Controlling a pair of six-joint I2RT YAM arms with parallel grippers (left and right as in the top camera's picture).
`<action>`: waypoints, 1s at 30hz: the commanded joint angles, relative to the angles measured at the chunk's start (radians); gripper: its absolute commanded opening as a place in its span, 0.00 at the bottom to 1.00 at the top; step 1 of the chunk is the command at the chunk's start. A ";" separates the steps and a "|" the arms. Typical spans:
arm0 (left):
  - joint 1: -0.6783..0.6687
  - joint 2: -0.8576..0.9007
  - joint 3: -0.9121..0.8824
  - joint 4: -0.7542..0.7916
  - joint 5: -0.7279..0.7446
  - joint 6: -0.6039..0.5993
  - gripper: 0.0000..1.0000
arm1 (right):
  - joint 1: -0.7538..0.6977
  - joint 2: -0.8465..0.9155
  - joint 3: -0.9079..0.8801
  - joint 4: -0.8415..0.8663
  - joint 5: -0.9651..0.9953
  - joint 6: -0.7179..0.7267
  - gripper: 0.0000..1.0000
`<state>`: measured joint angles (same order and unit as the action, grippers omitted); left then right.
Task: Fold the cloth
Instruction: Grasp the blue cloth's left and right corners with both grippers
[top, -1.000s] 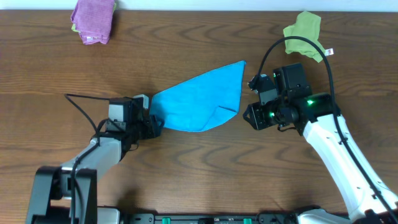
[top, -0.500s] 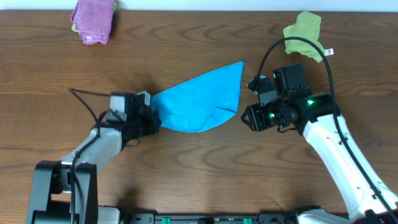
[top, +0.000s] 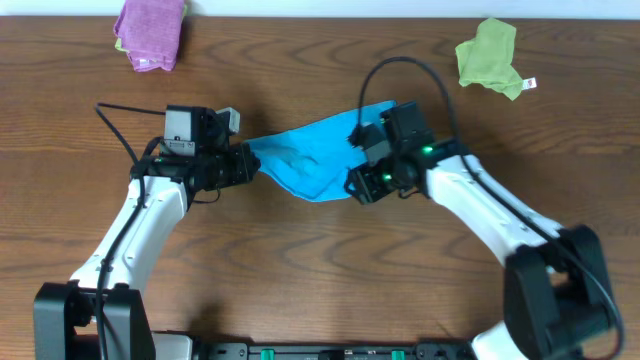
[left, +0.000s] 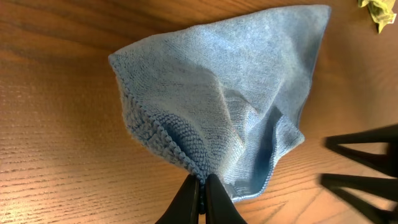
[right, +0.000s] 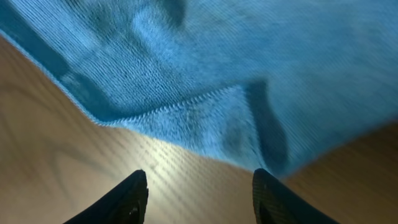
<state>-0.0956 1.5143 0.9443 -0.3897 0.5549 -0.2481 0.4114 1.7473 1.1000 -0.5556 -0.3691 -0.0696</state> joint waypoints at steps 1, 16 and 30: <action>-0.003 -0.015 0.023 -0.018 0.015 0.021 0.06 | 0.031 0.058 -0.003 0.047 0.008 -0.052 0.55; -0.003 -0.019 0.023 -0.084 0.015 0.024 0.05 | 0.027 0.145 -0.002 0.197 0.064 -0.171 0.55; -0.003 -0.019 0.023 -0.082 0.014 0.024 0.06 | 0.027 0.153 0.015 0.153 0.012 -0.145 0.45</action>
<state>-0.0956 1.5127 0.9470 -0.4683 0.5621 -0.2352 0.4381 1.8935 1.0981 -0.4015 -0.3244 -0.2329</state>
